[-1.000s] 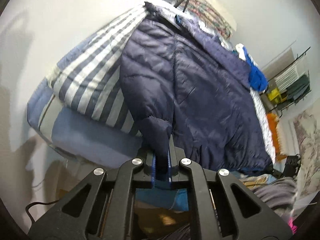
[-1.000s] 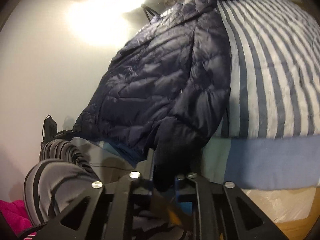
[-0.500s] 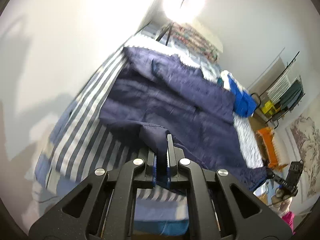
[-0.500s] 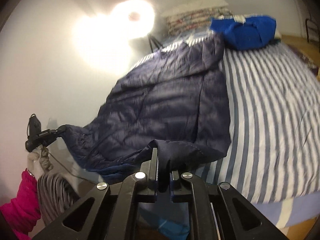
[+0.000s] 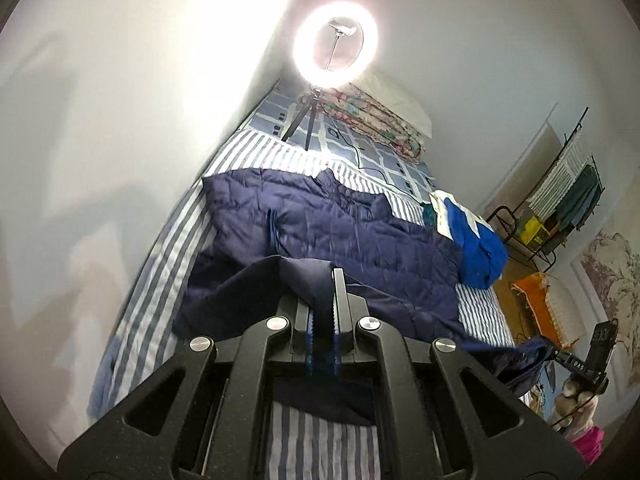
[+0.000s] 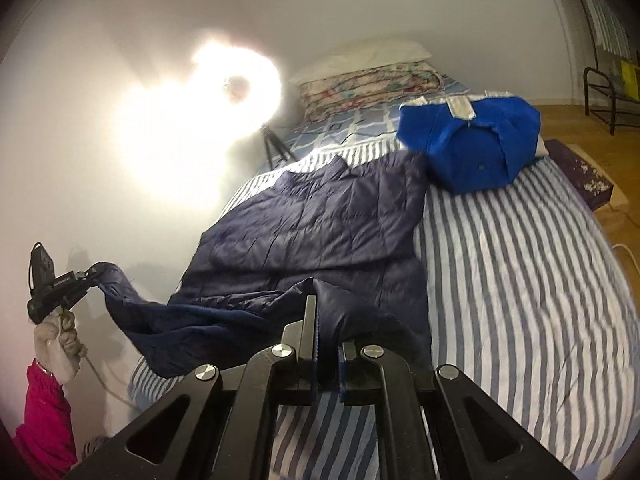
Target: Fold large clothes
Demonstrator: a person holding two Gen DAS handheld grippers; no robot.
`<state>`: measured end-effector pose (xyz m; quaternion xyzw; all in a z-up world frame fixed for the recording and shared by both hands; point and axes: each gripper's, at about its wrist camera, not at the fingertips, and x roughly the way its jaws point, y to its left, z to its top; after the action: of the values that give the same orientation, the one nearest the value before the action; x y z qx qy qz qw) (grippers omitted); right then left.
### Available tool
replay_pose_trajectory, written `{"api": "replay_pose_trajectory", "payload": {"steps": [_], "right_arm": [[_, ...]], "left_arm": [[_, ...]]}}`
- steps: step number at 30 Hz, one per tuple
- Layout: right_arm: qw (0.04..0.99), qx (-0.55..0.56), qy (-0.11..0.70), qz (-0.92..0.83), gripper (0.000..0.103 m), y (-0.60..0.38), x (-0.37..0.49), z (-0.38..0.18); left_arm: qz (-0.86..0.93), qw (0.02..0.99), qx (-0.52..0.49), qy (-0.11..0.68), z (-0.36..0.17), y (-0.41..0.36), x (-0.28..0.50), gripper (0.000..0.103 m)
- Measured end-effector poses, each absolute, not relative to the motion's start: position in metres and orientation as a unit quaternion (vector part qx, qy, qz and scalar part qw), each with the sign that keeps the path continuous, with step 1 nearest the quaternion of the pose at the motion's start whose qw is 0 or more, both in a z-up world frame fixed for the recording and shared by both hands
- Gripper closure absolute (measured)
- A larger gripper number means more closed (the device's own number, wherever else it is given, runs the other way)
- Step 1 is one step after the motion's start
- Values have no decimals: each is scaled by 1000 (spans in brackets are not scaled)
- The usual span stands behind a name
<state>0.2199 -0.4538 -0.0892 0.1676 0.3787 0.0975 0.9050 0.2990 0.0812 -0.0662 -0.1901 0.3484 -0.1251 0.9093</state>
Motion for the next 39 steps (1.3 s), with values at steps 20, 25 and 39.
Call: {"api": "replay_pose_trajectory", "payload": {"steps": [20,25,39], "right_arm": [[908,122,400,26,100,-456,487,-113],[907,90,411,11,100,-454,547,-139],[895,37,443,-33,100,-462,646,-221]], "left_arm": [[-59,919,-128,369,-126,64,538,99],[-31,921,-82,379,-155,42,599,99],[-6,904,-50,426,-231,14,709,94]]}}
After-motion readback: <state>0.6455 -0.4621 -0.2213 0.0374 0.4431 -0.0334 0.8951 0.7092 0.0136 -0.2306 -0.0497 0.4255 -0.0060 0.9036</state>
